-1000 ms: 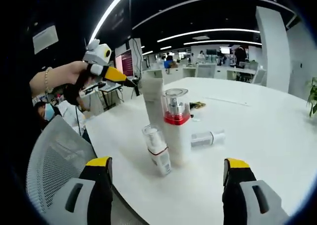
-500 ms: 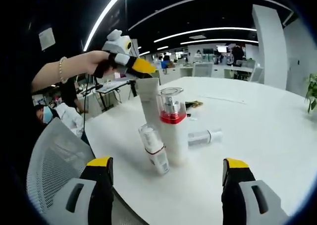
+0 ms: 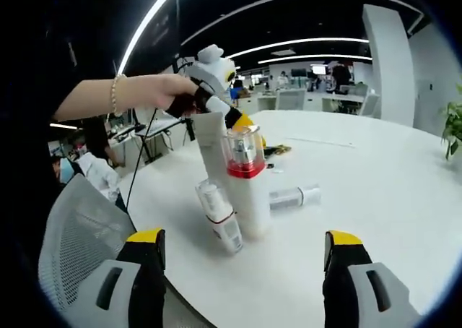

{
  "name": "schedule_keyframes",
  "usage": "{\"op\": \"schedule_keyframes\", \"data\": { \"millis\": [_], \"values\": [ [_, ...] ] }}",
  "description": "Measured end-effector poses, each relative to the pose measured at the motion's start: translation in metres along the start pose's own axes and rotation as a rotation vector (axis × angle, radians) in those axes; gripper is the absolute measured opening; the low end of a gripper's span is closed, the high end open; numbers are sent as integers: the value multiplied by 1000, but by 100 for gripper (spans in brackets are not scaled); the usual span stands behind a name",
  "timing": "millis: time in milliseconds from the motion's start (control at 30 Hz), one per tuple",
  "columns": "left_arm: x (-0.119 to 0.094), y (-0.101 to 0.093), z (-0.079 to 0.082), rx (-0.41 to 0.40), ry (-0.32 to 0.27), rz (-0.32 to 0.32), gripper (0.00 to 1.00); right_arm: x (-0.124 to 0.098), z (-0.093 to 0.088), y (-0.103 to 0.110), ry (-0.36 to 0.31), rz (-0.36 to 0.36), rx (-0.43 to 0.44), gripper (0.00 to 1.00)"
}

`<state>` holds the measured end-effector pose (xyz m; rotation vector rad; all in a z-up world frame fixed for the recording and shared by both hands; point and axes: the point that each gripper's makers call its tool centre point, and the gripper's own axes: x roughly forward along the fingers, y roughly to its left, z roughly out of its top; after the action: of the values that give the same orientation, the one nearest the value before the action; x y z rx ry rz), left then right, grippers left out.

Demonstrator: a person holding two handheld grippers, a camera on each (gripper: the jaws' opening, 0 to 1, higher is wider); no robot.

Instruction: Arrange the skincare products in the storage area until every visible bottle or jar stands upright without overlapping.

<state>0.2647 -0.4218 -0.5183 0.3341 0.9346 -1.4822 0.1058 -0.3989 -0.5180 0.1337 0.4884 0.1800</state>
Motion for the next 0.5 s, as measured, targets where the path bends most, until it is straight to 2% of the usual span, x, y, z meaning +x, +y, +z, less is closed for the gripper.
{"op": "schedule_keyframes", "data": {
  "millis": [33, 100, 200, 367, 467, 500],
  "values": [
    [5, 3, -1, 6, 11, -5, 52, 0, 0, 0, 0, -2, 2, 95],
    [15, -7, -7, 24, 43, -15, 51, 0, 0, -1, 0, -5, 6, 95],
    [30, 2, -10, 54, 83, -25, 50, 0, -1, -2, 0, -8, 13, 95],
    [47, 3, -16, 101, 125, -38, 48, 1, -1, -3, 1, -13, 20, 95],
    [50, 1, -18, 123, 140, -36, 47, 0, -1, -4, 0, -18, 26, 94],
    [56, 8, -19, 139, 151, -39, 47, 0, -1, -4, -1, -21, 29, 94]
  ]
}}
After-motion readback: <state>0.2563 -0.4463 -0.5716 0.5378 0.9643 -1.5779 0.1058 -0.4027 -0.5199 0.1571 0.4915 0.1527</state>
